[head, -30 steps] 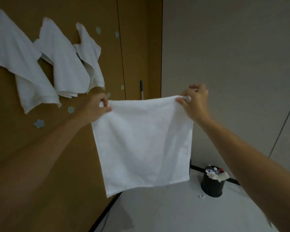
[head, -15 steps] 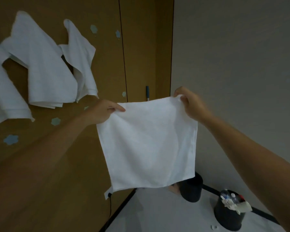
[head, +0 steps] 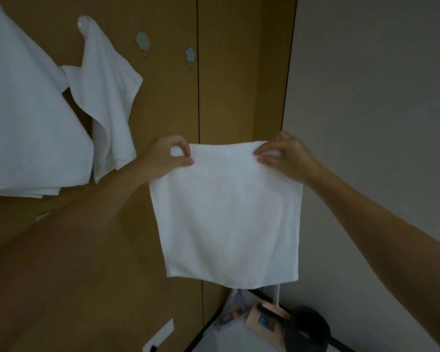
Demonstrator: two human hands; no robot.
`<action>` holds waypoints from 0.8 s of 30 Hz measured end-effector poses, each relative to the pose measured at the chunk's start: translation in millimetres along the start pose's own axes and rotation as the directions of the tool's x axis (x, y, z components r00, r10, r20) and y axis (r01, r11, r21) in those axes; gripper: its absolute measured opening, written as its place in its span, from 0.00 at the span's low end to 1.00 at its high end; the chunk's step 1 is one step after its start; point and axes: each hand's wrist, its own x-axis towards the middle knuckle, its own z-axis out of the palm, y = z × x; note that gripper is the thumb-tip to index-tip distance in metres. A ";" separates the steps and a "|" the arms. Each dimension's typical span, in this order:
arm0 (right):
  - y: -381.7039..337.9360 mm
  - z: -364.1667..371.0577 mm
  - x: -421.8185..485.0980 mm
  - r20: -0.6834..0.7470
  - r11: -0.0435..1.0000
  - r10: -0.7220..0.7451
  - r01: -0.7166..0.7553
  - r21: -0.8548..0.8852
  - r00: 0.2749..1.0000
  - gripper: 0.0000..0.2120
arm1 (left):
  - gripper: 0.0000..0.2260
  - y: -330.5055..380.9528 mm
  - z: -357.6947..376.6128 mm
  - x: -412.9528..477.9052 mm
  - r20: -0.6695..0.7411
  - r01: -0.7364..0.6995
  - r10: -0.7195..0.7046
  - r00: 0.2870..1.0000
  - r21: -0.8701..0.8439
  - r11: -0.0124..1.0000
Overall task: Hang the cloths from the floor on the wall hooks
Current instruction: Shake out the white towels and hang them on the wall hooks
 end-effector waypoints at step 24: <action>163.6 108.5 263.9 0.030 0.804 -0.503 0.455 0.382 0.864 0.17 | 0.09 -0.2 7.2 176.6 -0.184 0.316 -0.269 0.945 0.317 0.894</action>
